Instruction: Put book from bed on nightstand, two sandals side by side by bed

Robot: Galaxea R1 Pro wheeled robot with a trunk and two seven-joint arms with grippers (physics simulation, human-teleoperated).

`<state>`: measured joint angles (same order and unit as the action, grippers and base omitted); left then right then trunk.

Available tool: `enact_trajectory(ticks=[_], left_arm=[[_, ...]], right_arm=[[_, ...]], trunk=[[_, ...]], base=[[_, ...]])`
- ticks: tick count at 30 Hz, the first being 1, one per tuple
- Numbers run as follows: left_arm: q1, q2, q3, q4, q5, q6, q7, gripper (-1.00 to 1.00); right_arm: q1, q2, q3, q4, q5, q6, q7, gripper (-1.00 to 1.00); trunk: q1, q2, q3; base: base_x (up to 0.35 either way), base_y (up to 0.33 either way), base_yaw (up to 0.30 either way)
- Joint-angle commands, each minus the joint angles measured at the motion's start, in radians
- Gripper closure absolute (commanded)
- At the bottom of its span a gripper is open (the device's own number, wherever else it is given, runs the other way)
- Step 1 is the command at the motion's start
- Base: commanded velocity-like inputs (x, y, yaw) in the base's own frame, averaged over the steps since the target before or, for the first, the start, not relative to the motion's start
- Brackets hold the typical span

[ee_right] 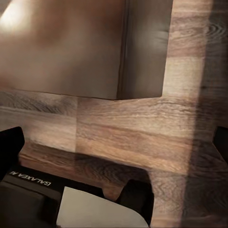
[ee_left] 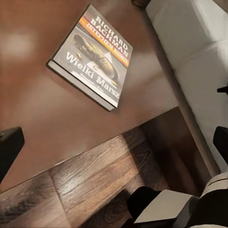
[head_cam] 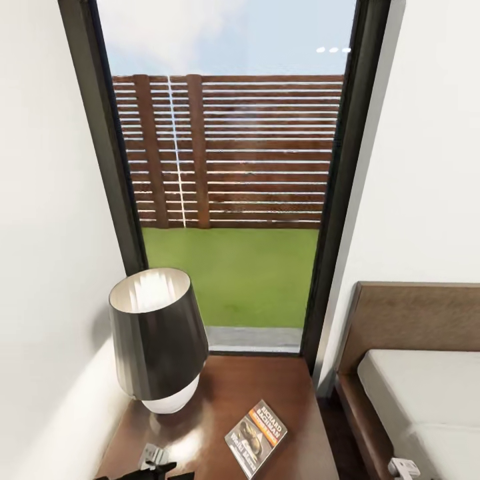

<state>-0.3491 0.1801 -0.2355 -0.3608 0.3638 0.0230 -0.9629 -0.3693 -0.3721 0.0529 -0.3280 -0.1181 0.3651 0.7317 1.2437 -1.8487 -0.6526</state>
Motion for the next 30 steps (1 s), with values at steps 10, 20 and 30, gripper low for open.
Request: enact_trajectory(ticks=[10,20,30], left_arm=[[-0.001,0.001,-0.007,0.081,0.008,-0.045,0.0,-1.0],[-0.001,0.001,-0.007,0.153,0.008,-0.085,-0.001,-1.0],[0.0,-0.015,-0.01,0.173,0.008,-0.096,0.044,-1.0]], right_arm=[[0.0,-0.001,0.006,0.093,-0.012,-0.128,-0.001,-1.0],[0.0,0.01,0.007,0.239,-0.012,-0.138,-0.006,-1.0],[0.0,0.03,0.008,0.26,-0.012,-0.138,-0.009,-1.0]], trunk=[[-0.039,0.07,0.03],[-0.077,0.14,0.062],[-0.115,0.21,0.093]], base=[[0.0,0.0,0.0],[0.0,0.0,0.0],[0.0,0.0,0.0]])
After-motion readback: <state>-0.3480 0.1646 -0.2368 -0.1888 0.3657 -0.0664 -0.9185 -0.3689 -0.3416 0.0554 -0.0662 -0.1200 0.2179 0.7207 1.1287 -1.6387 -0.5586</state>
